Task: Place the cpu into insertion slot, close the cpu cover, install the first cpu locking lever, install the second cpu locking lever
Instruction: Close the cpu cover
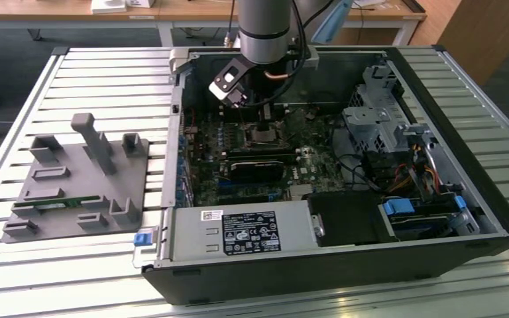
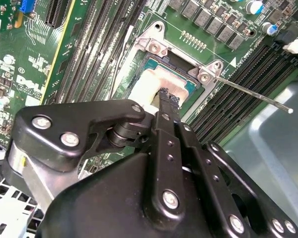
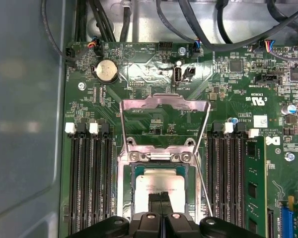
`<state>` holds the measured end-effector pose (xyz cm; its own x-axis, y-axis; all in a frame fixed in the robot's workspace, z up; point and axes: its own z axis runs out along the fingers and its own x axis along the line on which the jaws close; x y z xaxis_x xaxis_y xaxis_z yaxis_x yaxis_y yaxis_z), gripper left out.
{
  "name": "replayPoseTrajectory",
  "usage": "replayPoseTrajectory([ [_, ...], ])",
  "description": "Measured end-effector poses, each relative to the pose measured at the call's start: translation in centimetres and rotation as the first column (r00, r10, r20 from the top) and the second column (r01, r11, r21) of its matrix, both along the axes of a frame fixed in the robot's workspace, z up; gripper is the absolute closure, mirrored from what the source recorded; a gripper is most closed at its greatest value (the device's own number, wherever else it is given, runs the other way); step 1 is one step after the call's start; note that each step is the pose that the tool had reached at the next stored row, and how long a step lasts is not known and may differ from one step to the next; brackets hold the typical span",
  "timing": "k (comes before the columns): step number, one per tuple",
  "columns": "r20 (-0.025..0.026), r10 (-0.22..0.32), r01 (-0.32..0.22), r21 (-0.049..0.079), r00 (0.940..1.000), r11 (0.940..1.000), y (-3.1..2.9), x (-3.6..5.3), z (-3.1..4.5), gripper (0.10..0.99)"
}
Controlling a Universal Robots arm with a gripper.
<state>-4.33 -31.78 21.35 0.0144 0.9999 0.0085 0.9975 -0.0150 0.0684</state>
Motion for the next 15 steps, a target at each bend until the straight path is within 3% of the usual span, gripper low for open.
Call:
replayPoseTrajectory([
  [15, -0.0003, -0.004, 0.004, 0.002, 1.0, 1.0, 0.0, 0.0, 0.83, 0.98],
])
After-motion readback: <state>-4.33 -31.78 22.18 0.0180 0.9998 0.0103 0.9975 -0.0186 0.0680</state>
